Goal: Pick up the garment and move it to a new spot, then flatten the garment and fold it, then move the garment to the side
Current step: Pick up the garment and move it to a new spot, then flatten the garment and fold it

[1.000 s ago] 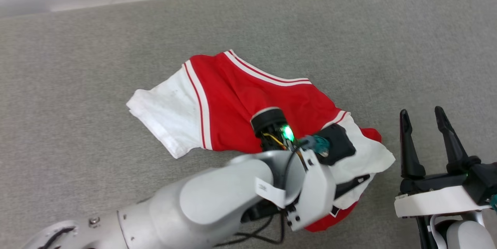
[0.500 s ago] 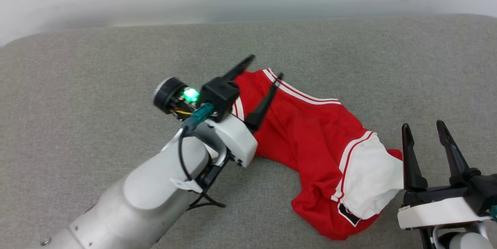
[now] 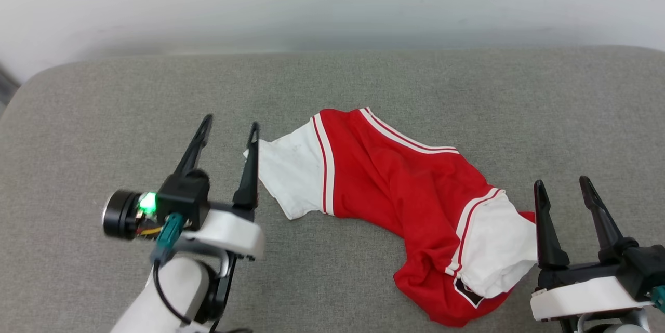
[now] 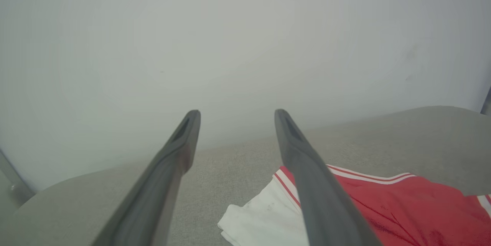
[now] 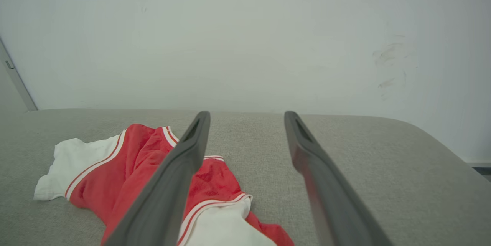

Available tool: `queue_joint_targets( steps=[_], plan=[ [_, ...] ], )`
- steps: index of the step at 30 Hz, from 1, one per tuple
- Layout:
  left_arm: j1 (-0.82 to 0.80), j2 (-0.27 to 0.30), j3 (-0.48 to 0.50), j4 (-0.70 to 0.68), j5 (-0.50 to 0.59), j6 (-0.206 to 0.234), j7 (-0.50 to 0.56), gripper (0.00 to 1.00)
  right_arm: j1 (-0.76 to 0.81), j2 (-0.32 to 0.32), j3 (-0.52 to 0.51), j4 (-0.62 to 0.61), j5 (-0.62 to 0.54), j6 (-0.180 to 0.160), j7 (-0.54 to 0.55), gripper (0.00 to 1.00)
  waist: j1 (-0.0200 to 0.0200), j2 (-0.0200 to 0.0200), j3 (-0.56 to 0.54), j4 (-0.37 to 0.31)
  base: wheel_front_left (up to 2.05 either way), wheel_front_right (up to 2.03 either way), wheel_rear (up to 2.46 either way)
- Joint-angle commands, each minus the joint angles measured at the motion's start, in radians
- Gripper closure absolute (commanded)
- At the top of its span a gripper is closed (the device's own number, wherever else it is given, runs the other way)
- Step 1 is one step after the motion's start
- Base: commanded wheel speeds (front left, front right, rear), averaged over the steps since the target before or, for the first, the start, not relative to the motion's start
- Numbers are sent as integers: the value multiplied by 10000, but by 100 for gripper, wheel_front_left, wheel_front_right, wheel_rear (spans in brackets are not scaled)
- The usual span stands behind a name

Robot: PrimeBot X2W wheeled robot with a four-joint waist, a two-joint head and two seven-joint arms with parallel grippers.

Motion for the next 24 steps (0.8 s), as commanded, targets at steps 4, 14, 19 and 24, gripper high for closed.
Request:
queue_joint_targets(
  steps=[4,14,19,24],
  plan=[
    [1197,-375,1011,-338,604,19,-23,0,229,13,-15,24,-36,-7,-26,0,0,0,-221,5,0,0,0],
    [3250,-1511,2818,-810,1773,-780,-24,0,593,13,5,160,-7,-5,-26,0,0,0,-604,71,0,0,0],
    [3817,-2047,3397,-797,2169,-1242,-24,0,776,13,73,246,49,-7,-26,0,0,0,-798,129,0,0,0],
    [4121,-2439,3781,-801,2530,-1648,-25,0,946,13,114,303,109,-5,-26,0,0,0,-902,188,0,0,0]
  ],
)
